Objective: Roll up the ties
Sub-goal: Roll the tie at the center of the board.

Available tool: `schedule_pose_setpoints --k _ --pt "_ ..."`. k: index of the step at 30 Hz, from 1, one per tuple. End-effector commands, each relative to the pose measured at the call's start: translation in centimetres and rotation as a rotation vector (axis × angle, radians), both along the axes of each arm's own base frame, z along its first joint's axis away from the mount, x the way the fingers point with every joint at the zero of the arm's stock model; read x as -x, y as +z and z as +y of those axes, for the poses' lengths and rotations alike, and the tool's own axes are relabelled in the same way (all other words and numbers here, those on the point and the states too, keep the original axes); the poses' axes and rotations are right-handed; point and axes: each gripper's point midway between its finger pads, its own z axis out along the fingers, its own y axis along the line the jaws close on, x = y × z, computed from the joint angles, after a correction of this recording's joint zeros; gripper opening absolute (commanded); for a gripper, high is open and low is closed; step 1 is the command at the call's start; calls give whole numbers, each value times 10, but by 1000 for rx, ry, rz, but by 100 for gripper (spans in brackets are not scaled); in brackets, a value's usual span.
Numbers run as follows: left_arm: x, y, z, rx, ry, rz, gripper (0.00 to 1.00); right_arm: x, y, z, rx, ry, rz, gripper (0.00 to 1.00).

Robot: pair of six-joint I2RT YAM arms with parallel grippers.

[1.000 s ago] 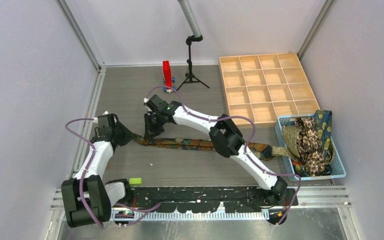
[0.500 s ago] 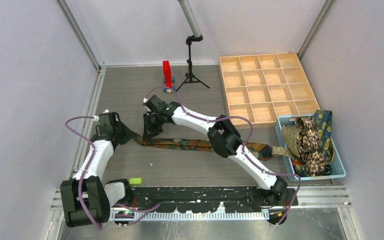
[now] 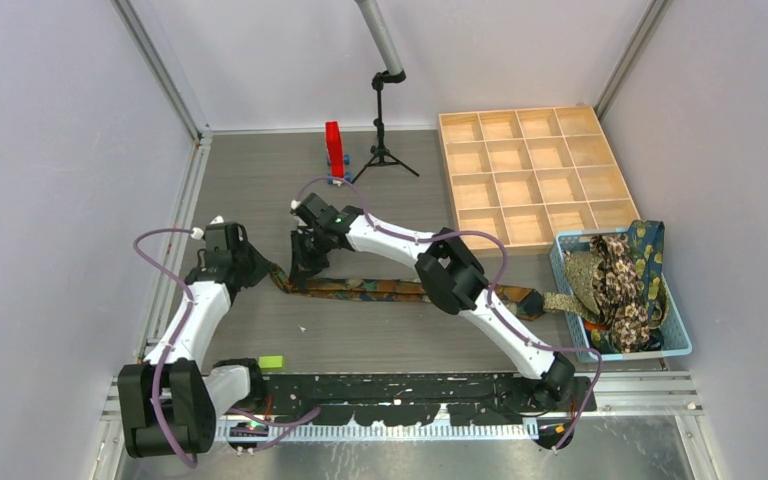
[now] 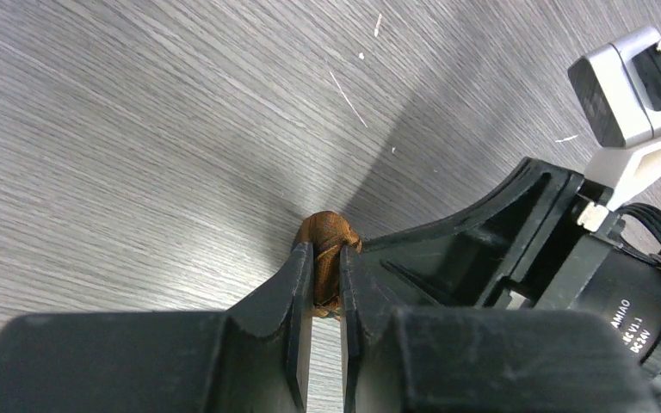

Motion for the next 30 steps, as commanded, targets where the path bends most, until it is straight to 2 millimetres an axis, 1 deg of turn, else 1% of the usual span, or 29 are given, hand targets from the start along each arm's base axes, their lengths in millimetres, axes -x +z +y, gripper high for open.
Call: schedule_pose_setpoints --k 1,4,6,10,13,16,21,26,30 --pt "-9 14 6 -40 16 -48 8 -7 58 -13 -59 5 -89 15" --pt "-10 12 11 -63 36 -42 8 -4 70 -23 -55 19 -117 18" --pt "-11 13 12 -67 41 -46 8 5 74 -24 -70 48 -109 20" --pt "-11 15 14 -75 48 -50 8 26 67 -22 -68 125 -100 20" --pt "-11 15 14 -76 53 -50 8 41 63 -16 -81 177 -83 20" --pt "-10 15 14 -75 50 -48 8 50 61 -10 -90 205 -77 21" --pt "-9 19 15 -82 55 -70 9 49 54 0 -108 184 -48 21" --pt "-11 23 9 -61 26 -83 10 45 43 10 -120 142 -20 20" --pt "-10 23 7 -50 25 -89 10 35 35 12 -98 102 -41 20"
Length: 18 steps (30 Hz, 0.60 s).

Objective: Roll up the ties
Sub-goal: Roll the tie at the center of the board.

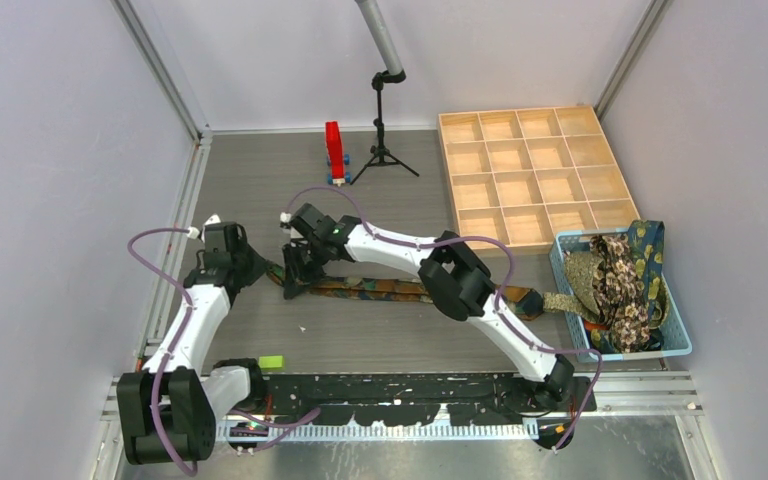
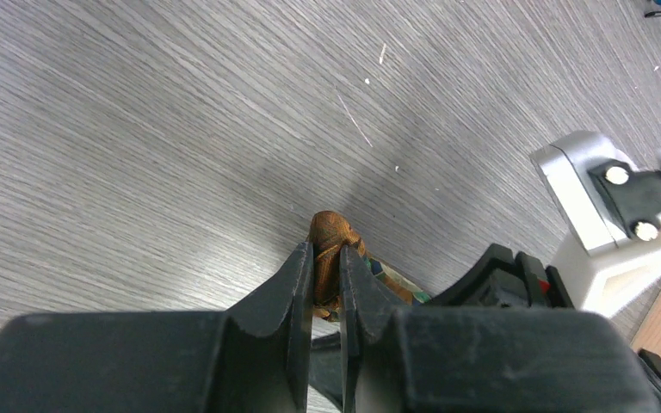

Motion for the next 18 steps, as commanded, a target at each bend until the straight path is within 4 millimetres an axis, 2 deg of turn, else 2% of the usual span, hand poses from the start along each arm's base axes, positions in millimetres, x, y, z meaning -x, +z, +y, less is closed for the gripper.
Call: schedule_pose_setpoints --k 1,7,13,18 --pt "-8 17 -2 1 -12 -65 10 -19 15 14 -50 -56 -43 20" --pt "-4 21 -2 -1 -14 -77 9 -38 9 13 -25 -125 -73 20" --pt "-3 21 -9 29 -41 -76 9 -50 15 13 -44 -149 -76 19" --pt "-4 20 -8 25 -38 -77 9 -45 17 12 -52 -127 -57 19"
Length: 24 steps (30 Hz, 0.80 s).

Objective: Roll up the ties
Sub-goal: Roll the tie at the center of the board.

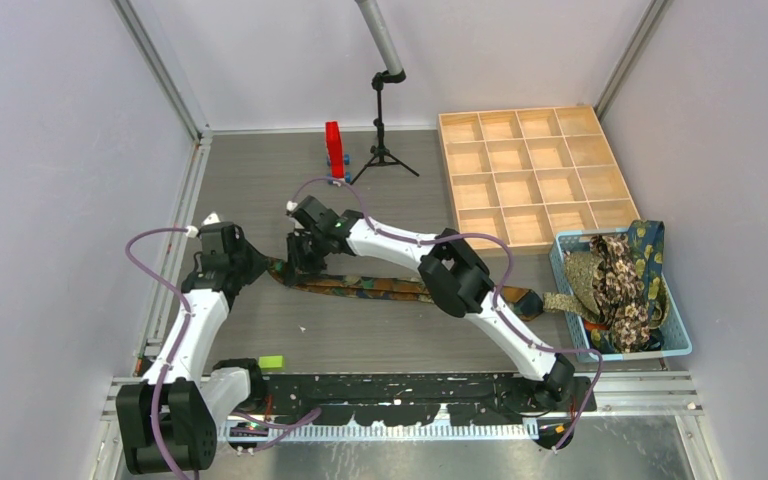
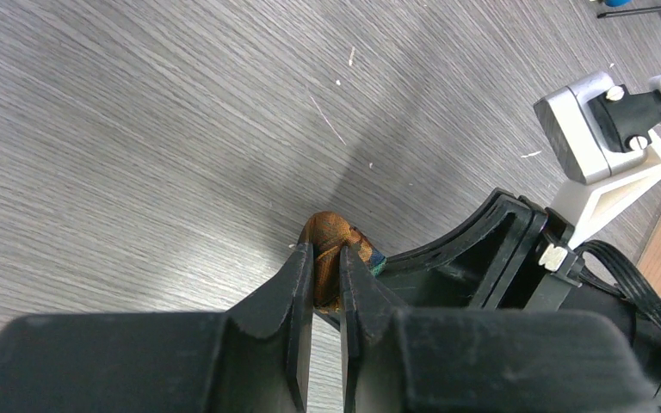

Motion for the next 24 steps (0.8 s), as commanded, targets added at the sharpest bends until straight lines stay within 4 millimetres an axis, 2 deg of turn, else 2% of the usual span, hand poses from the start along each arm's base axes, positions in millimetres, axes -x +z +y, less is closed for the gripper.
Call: schedule_pose_setpoints --k 1,6,16,24 --pt "-4 7 -1 -1 -12 -29 9 -5 27 9 -76 17 -19 19" --pt "-7 4 3 -21 -4 -22 9 7 33 -2 -80 66 -24 19" --pt "-9 1 2 -21 -5 -18 8 -8 43 -13 -80 12 -20 16" --pt "-10 0 8 -47 14 -12 8 -5 62 -11 -123 27 -16 15"
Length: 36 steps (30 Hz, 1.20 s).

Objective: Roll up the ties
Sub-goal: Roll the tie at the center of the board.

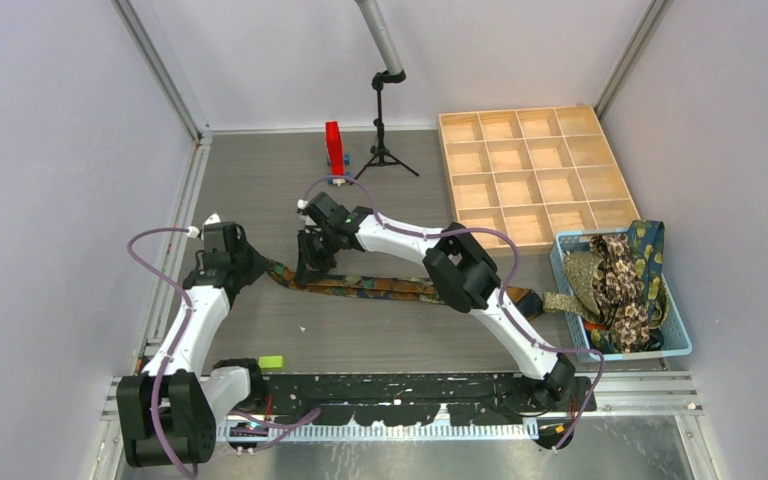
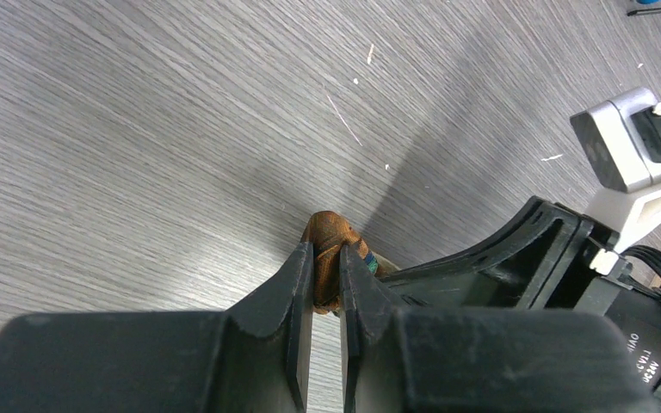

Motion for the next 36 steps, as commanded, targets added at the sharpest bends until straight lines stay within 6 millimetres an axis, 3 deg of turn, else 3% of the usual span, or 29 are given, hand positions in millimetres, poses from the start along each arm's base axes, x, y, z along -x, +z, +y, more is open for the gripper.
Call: schedule_pose_setpoints --k 1,20,36 --pt "-10 7 6 -38 4 -38 8 -2 68 8 -121 13 -57 15" --pt "-12 7 5 -33 2 -36 8 -12 53 35 -175 -15 20 14" --pt "-21 13 5 -34 -4 -46 7 -13 34 38 -165 -21 40 14"
